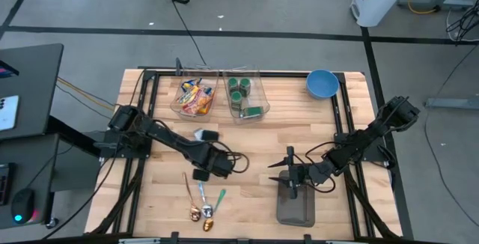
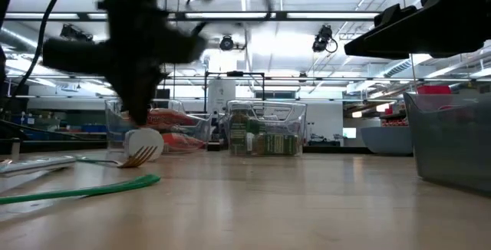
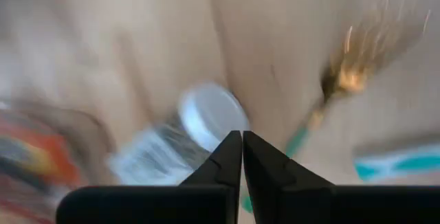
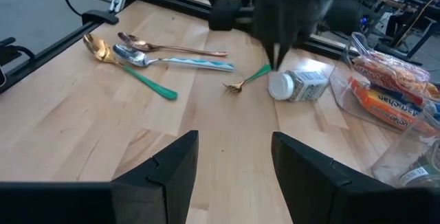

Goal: Pick & Place Food Item
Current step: Put the white spice bottle into the right transparent bin

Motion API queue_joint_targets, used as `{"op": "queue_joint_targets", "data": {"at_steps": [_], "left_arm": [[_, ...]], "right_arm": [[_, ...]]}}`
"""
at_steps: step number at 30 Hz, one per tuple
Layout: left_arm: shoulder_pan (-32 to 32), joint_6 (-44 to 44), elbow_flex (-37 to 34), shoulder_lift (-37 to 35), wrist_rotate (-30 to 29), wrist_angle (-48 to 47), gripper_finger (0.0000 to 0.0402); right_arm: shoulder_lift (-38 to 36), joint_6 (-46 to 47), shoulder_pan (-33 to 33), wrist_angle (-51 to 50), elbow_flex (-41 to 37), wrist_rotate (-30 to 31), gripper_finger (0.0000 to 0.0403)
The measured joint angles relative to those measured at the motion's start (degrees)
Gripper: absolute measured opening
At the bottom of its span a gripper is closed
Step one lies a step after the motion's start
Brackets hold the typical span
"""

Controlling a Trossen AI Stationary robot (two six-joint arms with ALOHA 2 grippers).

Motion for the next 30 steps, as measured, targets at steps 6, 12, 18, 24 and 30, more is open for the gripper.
{"op": "queue_joint_targets", "data": {"at_steps": [6, 12, 18, 24, 30], "left_arm": [[1.3, 4.7, 6.2, -0.7, -2.8, 6.2, 0.0022], [1.6, 9.9, 6.4, -2.4, 2.7, 5.8, 0.0019], [1.2, 16.2, 4.4, -2.4, 3.0, 0.6, 0.0023], [1.3, 21.4, 0.0, -2.4, 2.6, 1.1, 0.0097], [0.4, 22.7, -3.3, -2.4, -0.6, 2.4, 0.0206]], "right_arm": [[0.0, 0.4, 0.1, -0.4, 0.0, 0.0, 0.0194], [0.0, 0.6, 0.1, -1.1, 0.0, 0.0, 0.0194], [0.0, 0.4, 0.1, -1.3, 0.0, 0.1, 0.0194], [0.0, 0.5, 0.1, -1.3, 0.0, 0.1, 0.0194], [0.0, 0.4, 0.1, -1.3, 0.0, 0.0, 0.0194]]}}
